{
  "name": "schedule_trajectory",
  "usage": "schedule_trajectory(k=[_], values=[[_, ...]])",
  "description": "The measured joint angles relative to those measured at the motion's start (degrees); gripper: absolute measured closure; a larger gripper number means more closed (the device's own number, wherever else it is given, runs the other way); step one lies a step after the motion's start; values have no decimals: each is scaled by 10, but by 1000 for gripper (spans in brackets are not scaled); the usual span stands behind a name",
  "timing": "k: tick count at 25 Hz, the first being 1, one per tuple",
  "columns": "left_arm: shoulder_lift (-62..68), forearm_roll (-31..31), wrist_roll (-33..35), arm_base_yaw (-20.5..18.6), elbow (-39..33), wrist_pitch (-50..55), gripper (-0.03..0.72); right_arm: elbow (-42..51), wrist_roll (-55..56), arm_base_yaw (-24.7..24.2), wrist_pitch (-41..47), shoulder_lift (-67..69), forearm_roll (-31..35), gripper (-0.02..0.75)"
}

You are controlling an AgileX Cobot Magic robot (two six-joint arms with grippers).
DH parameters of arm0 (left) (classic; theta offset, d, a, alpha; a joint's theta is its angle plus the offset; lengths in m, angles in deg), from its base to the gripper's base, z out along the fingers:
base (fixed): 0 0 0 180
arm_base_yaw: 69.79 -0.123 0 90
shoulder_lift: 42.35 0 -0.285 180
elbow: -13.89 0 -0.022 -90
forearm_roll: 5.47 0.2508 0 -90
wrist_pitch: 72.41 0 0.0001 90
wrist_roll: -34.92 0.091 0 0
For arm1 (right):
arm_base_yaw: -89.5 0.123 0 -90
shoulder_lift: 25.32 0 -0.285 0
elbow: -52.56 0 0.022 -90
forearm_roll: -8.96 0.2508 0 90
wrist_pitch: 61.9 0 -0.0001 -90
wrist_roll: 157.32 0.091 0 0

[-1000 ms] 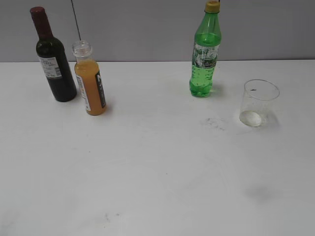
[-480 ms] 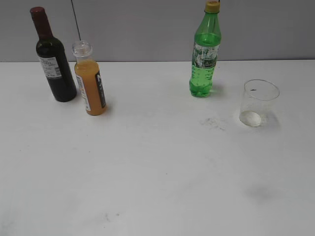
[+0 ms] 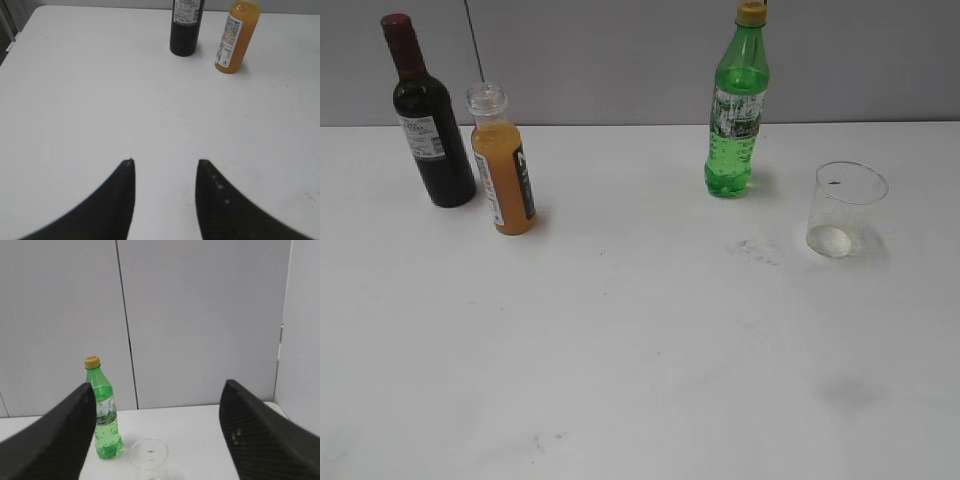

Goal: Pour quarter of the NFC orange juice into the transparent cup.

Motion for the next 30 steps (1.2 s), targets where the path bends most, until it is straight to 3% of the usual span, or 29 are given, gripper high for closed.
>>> schedule_trajectory(k=[5, 13, 30], values=[[0, 0, 0, 0, 0, 0, 374, 1, 0, 0, -70, 66, 0, 147], [0, 0, 0, 0, 0, 0, 374, 1, 0, 0, -107, 137, 0, 147], [0, 0, 0, 0, 0, 0, 374, 1, 0, 0, -326, 365, -9, 147]])
